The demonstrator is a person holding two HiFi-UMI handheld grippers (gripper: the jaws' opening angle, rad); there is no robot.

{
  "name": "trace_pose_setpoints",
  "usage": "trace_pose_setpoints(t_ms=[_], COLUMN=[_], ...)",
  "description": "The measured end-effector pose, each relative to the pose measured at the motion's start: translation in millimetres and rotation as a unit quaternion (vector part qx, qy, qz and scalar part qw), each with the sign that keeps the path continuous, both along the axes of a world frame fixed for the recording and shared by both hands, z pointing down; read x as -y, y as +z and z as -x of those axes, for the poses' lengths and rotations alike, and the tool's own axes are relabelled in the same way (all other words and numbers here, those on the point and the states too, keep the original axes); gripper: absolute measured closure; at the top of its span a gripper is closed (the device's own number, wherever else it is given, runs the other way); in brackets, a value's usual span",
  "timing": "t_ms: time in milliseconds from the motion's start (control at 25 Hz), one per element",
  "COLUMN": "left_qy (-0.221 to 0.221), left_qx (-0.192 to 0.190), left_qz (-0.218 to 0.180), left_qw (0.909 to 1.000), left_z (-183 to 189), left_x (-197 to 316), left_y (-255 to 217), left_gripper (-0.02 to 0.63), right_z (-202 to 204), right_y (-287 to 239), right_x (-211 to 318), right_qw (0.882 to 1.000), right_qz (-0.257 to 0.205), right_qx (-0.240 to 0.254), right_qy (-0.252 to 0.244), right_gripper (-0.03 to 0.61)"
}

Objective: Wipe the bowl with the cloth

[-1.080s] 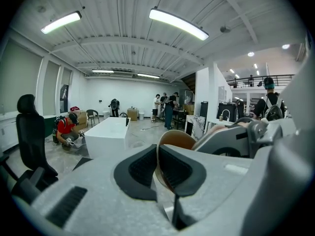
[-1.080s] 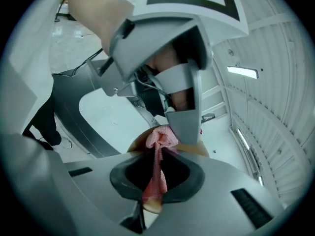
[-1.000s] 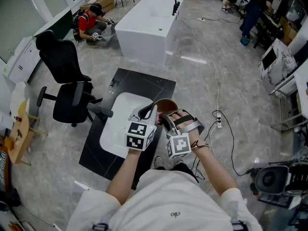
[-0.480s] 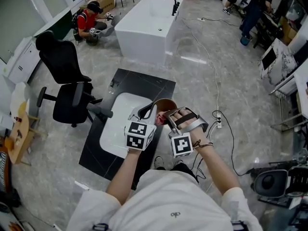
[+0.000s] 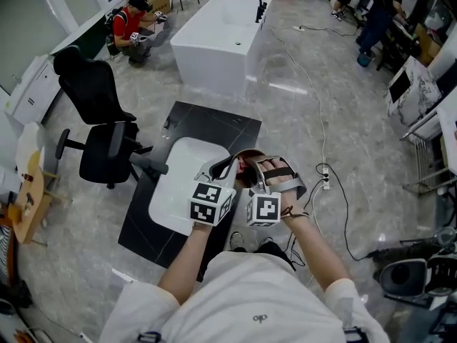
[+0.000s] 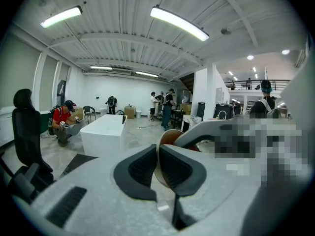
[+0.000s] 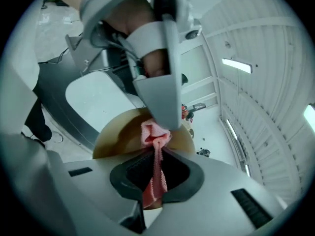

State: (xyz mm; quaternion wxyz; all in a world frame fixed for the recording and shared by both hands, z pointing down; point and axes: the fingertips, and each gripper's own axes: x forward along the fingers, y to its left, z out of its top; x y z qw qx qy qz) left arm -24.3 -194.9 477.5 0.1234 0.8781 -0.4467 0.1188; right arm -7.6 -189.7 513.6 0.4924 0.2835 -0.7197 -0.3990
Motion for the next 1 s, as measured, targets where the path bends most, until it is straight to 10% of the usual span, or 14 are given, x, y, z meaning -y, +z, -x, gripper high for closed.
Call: trace_pose_setpoints(t_ms=[600, 1000], left_qy=[0.008, 0.001], left_qx=[0.008, 0.019], left_qz=[-0.002, -0.013], left_qw=[0.9999, 0.9997], left_z=[-0.5, 4.4], left_x=[-2.7, -3.2], left_y=[0.7, 4.1], left_gripper=[0.589, 0.588], right_z=[-13.4, 2.0], right_y=[-21.0, 33.0], right_x=[5.5, -23.4], right_qw=[0.993, 0.998], right_qz=[-0.053, 0.053], right_qx=[0.056, -0.021], right_qy=[0.088, 0.023], right_gripper=[0.552, 0.552])
